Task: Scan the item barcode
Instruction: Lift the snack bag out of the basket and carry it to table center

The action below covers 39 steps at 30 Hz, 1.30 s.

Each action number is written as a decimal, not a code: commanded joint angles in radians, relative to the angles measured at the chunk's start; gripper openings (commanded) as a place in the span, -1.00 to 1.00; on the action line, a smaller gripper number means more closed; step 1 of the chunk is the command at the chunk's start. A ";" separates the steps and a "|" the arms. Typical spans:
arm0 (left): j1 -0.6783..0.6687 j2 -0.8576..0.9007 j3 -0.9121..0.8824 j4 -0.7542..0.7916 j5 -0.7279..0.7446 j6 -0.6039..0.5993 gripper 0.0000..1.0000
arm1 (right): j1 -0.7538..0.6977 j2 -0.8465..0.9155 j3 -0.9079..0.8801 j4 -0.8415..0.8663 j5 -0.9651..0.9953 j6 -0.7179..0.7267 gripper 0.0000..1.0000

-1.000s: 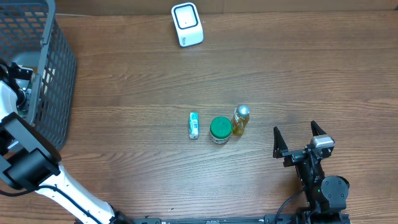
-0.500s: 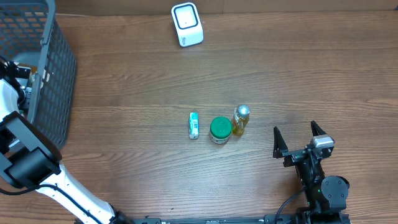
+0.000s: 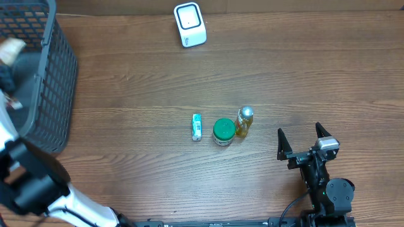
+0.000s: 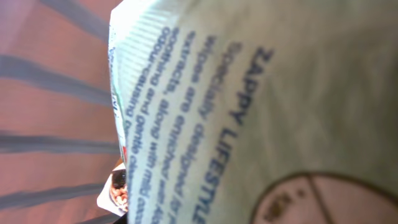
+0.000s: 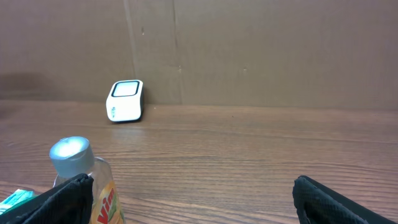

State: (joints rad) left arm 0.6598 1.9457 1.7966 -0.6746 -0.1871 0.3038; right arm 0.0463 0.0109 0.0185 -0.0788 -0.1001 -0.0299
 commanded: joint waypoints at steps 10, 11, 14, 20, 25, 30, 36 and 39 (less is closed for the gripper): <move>-0.212 -0.490 0.058 -0.062 0.005 -0.291 -0.52 | -0.002 -0.008 -0.011 0.004 0.001 -0.005 1.00; -0.241 -0.507 0.058 -0.085 0.005 -0.294 -0.52 | -0.002 -0.008 -0.011 0.004 0.001 -0.005 1.00; -0.349 -0.558 0.058 -0.203 0.004 -0.341 -0.52 | -0.002 -0.008 -0.011 0.004 0.001 -0.005 1.00; -0.562 -0.571 0.048 -0.494 0.005 -0.599 -0.52 | -0.002 -0.008 -0.011 0.004 0.002 -0.005 1.00; -0.715 -0.537 -0.055 -0.557 0.005 -0.656 -0.52 | -0.002 -0.008 -0.011 0.005 0.002 -0.005 1.00; -0.849 -0.494 -0.246 -0.510 -0.003 -0.715 -0.50 | -0.002 -0.008 -0.011 0.005 0.002 -0.005 1.00; -0.915 -0.437 -0.469 -0.378 -0.007 -0.782 -0.48 | -0.002 -0.008 -0.011 0.004 0.001 -0.005 1.00; -0.930 -0.397 -0.560 -0.295 -0.007 -0.783 -0.46 | -0.002 -0.008 -0.011 0.005 0.001 -0.005 1.00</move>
State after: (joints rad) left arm -0.2558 1.5219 1.3045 -1.0222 -0.1757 -0.4320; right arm 0.0463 0.0109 0.0185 -0.0788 -0.1001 -0.0296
